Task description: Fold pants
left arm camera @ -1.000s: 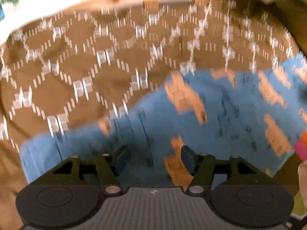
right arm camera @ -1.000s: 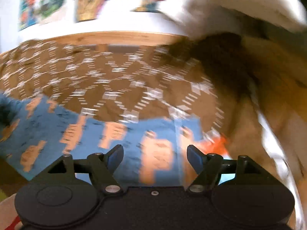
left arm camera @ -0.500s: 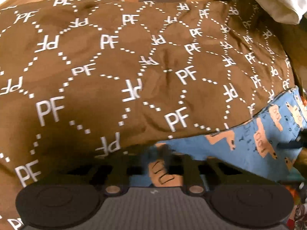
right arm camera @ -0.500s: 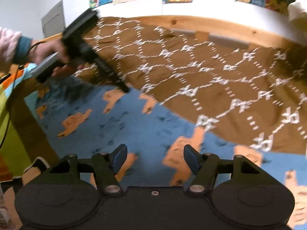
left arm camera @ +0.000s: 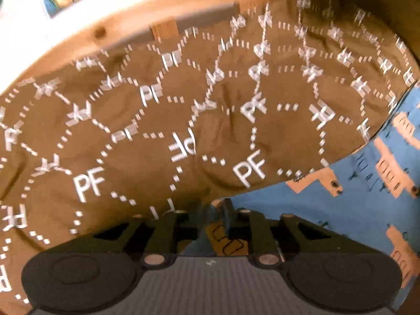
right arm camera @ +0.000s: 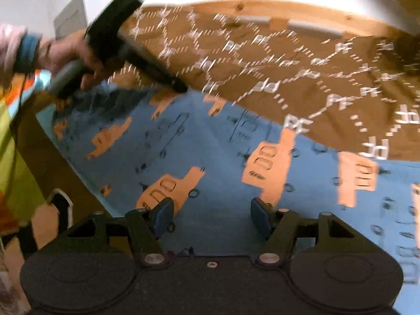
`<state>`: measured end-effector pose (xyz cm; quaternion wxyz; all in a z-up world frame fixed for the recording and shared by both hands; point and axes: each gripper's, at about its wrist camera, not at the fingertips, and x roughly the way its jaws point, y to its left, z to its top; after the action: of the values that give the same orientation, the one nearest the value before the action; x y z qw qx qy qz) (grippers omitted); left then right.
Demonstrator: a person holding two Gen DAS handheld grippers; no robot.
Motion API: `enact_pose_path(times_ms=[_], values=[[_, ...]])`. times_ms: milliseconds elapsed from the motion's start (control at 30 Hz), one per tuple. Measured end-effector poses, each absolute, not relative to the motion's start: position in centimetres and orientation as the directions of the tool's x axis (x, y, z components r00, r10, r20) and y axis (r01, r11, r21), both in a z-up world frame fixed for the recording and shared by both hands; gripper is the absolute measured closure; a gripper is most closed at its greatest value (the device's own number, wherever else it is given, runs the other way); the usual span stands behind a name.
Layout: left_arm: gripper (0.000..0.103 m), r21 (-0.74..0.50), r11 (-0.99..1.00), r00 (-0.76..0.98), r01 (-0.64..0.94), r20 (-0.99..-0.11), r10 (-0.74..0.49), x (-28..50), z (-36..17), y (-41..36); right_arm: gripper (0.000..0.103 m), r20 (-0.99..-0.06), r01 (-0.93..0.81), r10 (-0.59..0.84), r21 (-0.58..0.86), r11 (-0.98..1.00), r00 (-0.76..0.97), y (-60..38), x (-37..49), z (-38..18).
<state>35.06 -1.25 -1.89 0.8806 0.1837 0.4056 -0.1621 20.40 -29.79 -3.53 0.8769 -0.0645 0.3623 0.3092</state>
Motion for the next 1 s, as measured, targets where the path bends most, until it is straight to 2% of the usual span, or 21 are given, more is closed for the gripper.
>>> enact_pose_path(times_ms=[33,67,200,267,300,367,433,500,600,667,800,1000], values=[[0.059,0.181,0.886,0.641,0.426,-0.752,-0.155,34.1,-1.3,-0.8,0.03,-0.661,-0.571,0.494,0.119,0.812,0.565,-30.6,20.1,-3.0],[0.052,0.173,0.889,0.654,0.425,-0.738,-0.169,33.4,-1.1,-0.5,0.028,-0.653,-0.555,0.487,0.121,0.823,0.579,-31.5,19.9,-2.6],[0.05,0.133,0.91,0.679,0.393,-0.709,-0.191,30.3,-0.3,0.1,0.028,-0.629,-0.41,0.377,0.1,0.907,0.68,-36.5,18.9,-1.0],[0.037,0.098,0.894,0.655,0.438,-0.716,-0.242,29.2,-0.3,-0.8,0.024,-0.614,-0.296,0.294,0.101,0.95,0.733,-39.3,18.3,-0.4],[0.035,0.08,0.881,0.635,0.466,-0.723,-0.271,28.9,-0.3,-1.7,0.022,-0.607,-0.232,0.25,0.109,0.967,0.754,-40.8,17.9,-0.2],[0.035,0.028,0.842,0.582,0.538,-0.736,-0.347,28.3,-0.4,-3.8,0.021,-0.608,-0.103,0.165,0.136,0.985,0.776,-43.7,17.3,0.0],[0.035,-0.034,0.8,0.519,0.599,-0.745,-0.419,28.1,-0.7,-6.4,0.024,-0.599,-0.054,0.171,0.207,0.977,0.782,-46.4,16.7,-0.1],[0.035,-0.056,0.762,0.451,0.645,-0.777,-0.439,28.2,-1.8,-9.5,0.024,-0.595,-0.014,0.155,0.234,0.972,0.789,-47.8,16.2,-0.2],[0.036,0.046,0.727,0.418,0.685,-0.842,-0.34,28.0,-4.9,-13.1,0.025,-0.586,-0.01,0.152,0.238,0.971,0.796,-49.0,15.5,0.2],[0.035,0.103,0.701,0.439,0.705,-0.841,-0.318,27.5,-5.8,-13.8,0.025,-0.596,-0.003,0.141,0.226,0.974,0.79,-49.3,15.6,0.4],[0.033,0.083,0.723,0.428,0.686,-0.85,-0.309,27.8,-4.3,-14.4,0.025,-0.646,-0.014,0.144,0.201,0.979,0.749,-49.6,16.7,0.0],[0.029,0.007,0.706,0.419,0.709,-0.808,-0.414,30.9,1.5,-20.1,0.025,-0.63,0.004,0.244,0.365,0.931,0.737,-52.4,18.0,-0.1]])
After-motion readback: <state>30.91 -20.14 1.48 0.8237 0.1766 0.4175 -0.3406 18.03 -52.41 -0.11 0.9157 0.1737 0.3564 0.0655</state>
